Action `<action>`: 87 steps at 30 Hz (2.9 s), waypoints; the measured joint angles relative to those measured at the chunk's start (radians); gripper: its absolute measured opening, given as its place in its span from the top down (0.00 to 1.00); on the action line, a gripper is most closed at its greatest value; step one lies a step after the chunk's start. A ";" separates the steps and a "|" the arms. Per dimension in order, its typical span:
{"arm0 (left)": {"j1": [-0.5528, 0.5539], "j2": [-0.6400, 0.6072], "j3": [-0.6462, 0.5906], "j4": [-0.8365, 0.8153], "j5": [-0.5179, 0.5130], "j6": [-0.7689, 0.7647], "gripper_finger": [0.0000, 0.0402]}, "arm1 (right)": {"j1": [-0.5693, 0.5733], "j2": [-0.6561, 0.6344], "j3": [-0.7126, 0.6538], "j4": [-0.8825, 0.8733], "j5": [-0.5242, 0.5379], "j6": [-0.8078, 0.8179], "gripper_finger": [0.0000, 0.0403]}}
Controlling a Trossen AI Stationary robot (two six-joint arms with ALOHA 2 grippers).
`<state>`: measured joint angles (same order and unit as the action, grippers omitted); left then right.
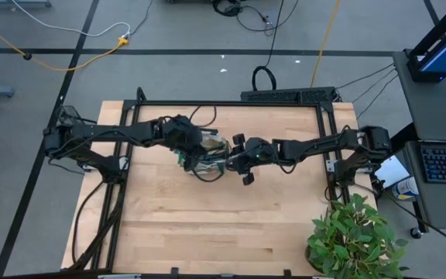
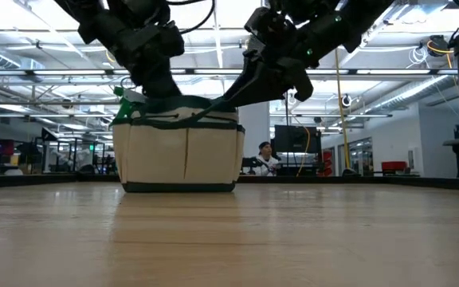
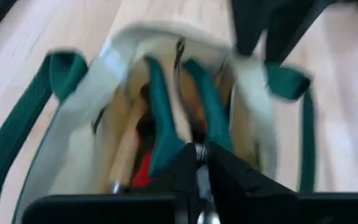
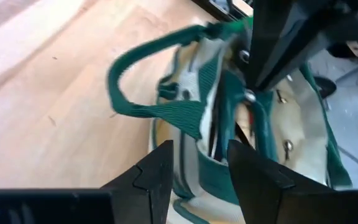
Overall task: Pick & Place Garden tools in Gardening bag
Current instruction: Adjust the gardening bag
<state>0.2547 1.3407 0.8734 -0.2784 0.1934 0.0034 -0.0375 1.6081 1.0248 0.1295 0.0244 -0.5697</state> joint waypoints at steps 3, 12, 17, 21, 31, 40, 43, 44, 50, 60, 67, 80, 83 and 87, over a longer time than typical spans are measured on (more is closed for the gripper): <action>-0.026 -0.008 0.000 -0.032 -0.049 0.034 0.82 | 0.024 0.000 0.000 -0.001 -0.001 -0.003 0.65; -0.132 -0.046 0.002 -0.061 -0.007 0.092 0.71 | 0.053 0.001 -0.001 0.012 -0.003 -0.002 0.65; -0.160 -0.025 0.001 -0.095 -0.073 0.071 0.70 | 0.051 0.001 -0.001 0.047 -0.003 -0.001 0.65; -0.169 -0.025 0.001 -0.139 -0.082 0.086 0.70 | 0.051 0.001 -0.001 0.045 -0.003 -0.014 0.68; -0.179 -0.042 0.002 -0.200 -0.061 0.118 0.95 | 0.040 0.001 -0.001 0.046 -0.002 -0.021 0.82; -0.224 -0.128 0.047 -0.269 -0.146 0.119 0.98 | 0.036 0.001 -0.001 0.056 -0.001 -0.019 0.90; -0.245 -0.124 0.049 -0.299 -0.138 0.104 0.97 | 0.034 0.001 0.000 0.069 0.000 -0.019 0.90; -0.253 -0.113 0.049 -0.323 -0.140 0.087 0.98 | 0.032 0.001 0.000 0.075 0.000 -0.019 0.90; -0.318 -0.062 0.048 -0.350 -0.188 0.062 0.97 | 0.032 0.001 0.000 0.091 -0.002 -0.018 0.90; -0.349 -0.061 0.048 -0.220 -0.075 0.095 0.97 | 0.058 0.001 0.001 0.154 -0.136 -0.018 0.86; -0.364 -0.064 0.048 -0.283 -0.178 0.123 0.99 | 0.051 0.001 0.001 0.180 -0.152 -0.003 0.78; -0.382 -0.067 0.049 -0.266 -0.170 0.131 0.96 | 0.038 0.000 0.000 0.167 -0.156 0.085 0.78; -0.382 -0.068 0.048 -0.269 -0.199 0.090 0.95 | 0.038 0.000 0.000 0.149 -0.129 0.088 0.78; -0.382 -0.073 0.048 -0.250 -0.212 0.078 0.94 | 0.039 0.000 0.000 0.133 -0.030 0.125 0.76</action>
<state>-0.1277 1.2678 0.9211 -0.5286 -0.0186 0.0818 0.0013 1.6085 1.0252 0.2623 -0.0058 -0.4444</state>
